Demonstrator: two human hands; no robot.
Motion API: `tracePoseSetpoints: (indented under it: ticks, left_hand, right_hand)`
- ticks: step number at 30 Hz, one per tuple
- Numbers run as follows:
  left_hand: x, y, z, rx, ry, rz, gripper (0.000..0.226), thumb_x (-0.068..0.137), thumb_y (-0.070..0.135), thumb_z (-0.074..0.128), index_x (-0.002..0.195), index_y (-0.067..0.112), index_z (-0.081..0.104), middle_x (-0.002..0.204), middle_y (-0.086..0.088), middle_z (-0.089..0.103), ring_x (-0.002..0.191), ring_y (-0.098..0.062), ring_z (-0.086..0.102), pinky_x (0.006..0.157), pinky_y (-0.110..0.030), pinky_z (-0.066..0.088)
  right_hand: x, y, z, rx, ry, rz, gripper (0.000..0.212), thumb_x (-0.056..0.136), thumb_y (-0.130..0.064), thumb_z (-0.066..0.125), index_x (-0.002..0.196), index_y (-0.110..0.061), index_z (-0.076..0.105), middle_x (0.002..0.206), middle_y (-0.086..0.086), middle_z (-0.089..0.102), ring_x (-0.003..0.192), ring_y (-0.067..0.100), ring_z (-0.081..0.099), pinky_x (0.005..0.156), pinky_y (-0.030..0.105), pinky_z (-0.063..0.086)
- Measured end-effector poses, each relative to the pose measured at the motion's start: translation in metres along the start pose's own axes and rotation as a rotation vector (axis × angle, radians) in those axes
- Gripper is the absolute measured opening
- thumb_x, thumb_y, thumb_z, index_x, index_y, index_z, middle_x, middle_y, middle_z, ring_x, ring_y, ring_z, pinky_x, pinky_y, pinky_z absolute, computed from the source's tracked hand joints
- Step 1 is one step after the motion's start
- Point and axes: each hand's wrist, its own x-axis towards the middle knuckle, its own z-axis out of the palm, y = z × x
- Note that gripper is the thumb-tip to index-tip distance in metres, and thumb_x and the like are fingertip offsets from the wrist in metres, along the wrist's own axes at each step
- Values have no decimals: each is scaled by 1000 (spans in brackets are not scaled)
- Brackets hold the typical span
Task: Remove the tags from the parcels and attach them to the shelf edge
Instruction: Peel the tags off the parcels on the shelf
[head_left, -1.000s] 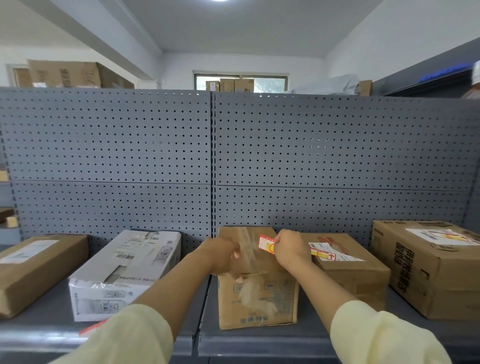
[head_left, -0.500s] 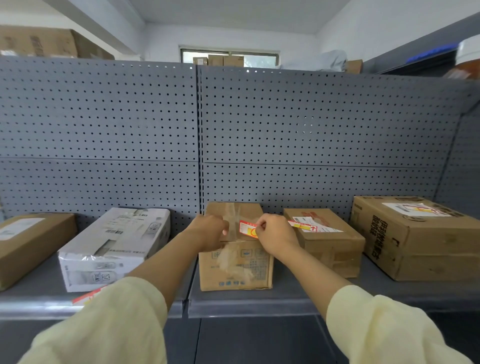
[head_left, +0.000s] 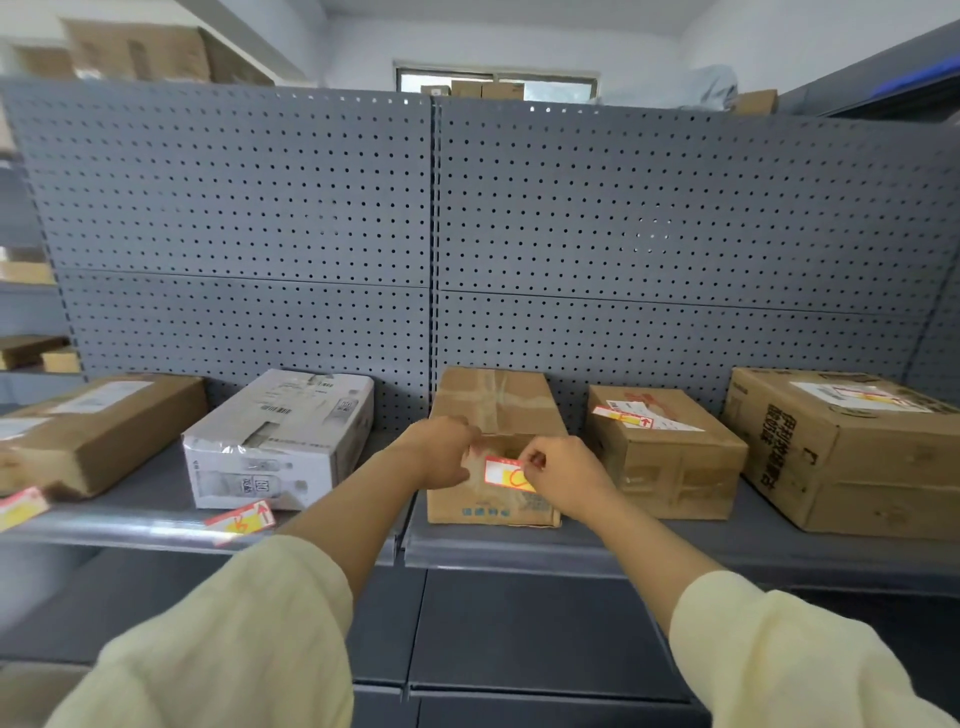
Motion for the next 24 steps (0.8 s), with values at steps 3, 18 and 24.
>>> tracePoseSetpoints:
  ticks: [3, 18, 24]
  left_hand:
    - [-6, 1, 15, -60, -91, 8, 32, 86, 16, 58, 118, 16, 63, 120, -3, 65, 109, -23, 61, 92, -40, 53]
    - [-11, 4, 96, -88, -286, 58, 42, 92, 19, 56, 133, 26, 56, 137, -1, 55, 121, -25, 56, 97, -39, 50]
    - [-11, 10, 108, -69, -307, 9, 52, 89, 15, 55, 141, 23, 49, 139, -4, 54, 122, -27, 56, 97, -40, 51]
  right_hand:
    - [-5, 0, 13, -49, -74, 3, 15, 85, -15, 56, 84, -23, 69, 92, -1, 71, 83, 19, 63, 74, 38, 56]
    - [-32, 9, 57, -250, -56, 98, 17, 88, -15, 52, 90, -22, 68, 102, 4, 66, 92, 27, 61, 73, 36, 52]
    - [-35, 16, 59, -268, -70, 79, 20, 90, -11, 50, 94, -21, 67, 103, 5, 65, 95, 25, 58, 76, 37, 51]
